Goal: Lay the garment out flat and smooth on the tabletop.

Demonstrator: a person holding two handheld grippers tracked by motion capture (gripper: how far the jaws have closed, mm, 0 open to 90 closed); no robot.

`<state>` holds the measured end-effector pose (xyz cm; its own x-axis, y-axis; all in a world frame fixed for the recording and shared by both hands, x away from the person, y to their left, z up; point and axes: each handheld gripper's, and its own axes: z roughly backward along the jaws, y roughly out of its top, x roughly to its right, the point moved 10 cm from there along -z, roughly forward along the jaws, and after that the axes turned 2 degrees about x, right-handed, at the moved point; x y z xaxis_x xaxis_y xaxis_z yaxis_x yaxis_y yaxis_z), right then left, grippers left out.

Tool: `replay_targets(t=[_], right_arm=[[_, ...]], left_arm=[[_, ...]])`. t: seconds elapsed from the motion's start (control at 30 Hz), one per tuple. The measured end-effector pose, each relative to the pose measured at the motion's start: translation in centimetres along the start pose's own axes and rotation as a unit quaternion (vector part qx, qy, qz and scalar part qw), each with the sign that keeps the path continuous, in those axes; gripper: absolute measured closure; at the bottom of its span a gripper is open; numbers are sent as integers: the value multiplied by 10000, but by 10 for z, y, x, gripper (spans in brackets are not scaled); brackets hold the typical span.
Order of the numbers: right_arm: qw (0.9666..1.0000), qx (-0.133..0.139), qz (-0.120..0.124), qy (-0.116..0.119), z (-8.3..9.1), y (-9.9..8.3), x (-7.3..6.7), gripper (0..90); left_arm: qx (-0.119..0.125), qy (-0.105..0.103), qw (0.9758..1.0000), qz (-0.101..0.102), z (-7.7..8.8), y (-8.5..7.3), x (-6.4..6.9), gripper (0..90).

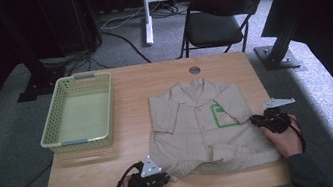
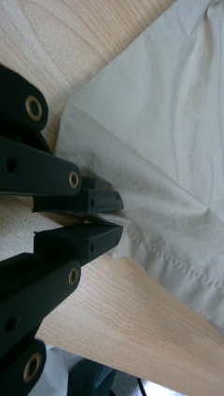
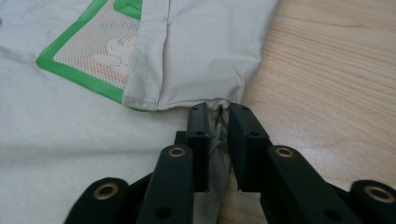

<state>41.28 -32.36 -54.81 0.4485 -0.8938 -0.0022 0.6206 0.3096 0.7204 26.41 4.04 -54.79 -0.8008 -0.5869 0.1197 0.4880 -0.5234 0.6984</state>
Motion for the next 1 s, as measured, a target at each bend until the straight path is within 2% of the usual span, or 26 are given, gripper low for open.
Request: replay_targets(t=[0.13,0.17,0.33,0.43,0.47,0.53,0.73,0.87,1.0], right_arm=[[10000,-7,-10,8,3,-3,1,694],[10000,3,-16,32,3,-3,1,680],[10000,27,-4,35,9,-5,2,629],[10000,83,-1,21,14,-3,3,621],[9999,129,26,4,17,-1,3,614],[9999,142,28,4,18,1,2,609],[9995,284,145,81,24,13,-5,600],[9992,312,220,90,23,17,-10,597],[9991,317,252,106,20,19,-14,589]], left_arm=[[77,-134,9998,124,6,-2,-2,786],[158,-144,9996,206,9,-2,-4,779],[392,31,9984,411,25,-1,-20,748],[402,140,9981,440,28,1,-25,728],[375,263,9980,429,29,3,-30,717],[362,304,9980,430,28,4,-32,702],[157,435,9974,544,11,4,-45,665],[146,462,9970,596,5,4,-49,644],[111,579,9969,530,3,7,-52,638]])
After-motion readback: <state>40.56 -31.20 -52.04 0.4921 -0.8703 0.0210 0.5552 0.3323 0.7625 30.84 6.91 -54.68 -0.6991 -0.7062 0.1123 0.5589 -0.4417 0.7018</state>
